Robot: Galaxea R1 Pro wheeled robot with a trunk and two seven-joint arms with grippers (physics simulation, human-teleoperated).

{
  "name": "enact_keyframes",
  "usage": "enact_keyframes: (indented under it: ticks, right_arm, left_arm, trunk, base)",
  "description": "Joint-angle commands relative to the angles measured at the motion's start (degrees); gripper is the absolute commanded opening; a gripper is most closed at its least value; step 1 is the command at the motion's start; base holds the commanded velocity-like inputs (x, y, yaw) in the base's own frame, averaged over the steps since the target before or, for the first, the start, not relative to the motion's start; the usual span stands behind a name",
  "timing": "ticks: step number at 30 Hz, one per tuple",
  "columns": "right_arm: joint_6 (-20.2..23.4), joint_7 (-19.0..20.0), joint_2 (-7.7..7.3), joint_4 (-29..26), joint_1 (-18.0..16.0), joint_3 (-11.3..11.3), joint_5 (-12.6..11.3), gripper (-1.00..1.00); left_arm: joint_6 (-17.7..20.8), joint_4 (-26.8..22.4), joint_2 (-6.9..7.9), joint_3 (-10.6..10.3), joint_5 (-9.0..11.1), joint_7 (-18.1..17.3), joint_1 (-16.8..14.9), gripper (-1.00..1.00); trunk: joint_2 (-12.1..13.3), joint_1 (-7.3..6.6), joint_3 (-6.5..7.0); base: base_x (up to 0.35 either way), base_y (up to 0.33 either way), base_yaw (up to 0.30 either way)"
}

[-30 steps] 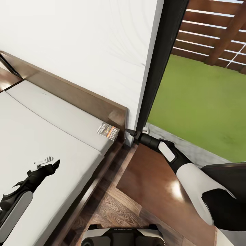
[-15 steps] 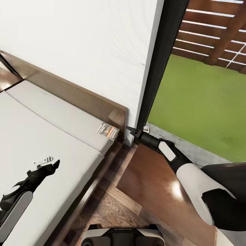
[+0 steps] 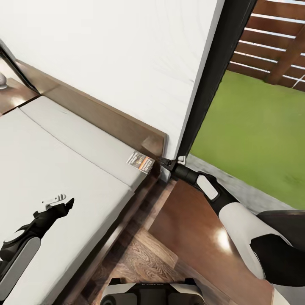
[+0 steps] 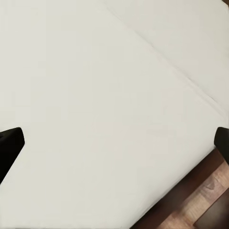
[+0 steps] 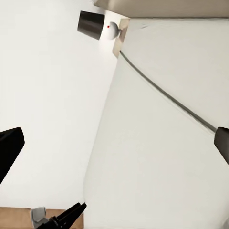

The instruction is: In the bedroom, move the book from the bed onto either nightstand, and place the two sandals side by side next to the bed.

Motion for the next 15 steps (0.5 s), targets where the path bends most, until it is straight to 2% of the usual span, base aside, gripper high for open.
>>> enact_keyframes:
  ticks: [1, 15]
  right_arm:
    - [0.3, 0.0, -0.08, 0.0, 0.0, 0.3, -0.6, 1.00]
    - [0.4, 0.0, -0.15, 0.0, 0.0, 0.2, -0.7, 1.00]
  left_arm:
    - [0.1, -0.1, 0.06, -0.1, 0.6, 0.6, 0.0, 1.00]
    - [0.1, -0.1, 0.06, -0.1, 0.6, 0.6, 0.0, 1.00]
  trunk:
    - [-0.1, 0.03, -0.08]
    - [-0.1, 0.03, -0.08]
  base:
    - [0.000, 0.000, 0.067]
    - [0.000, 0.000, 0.018]
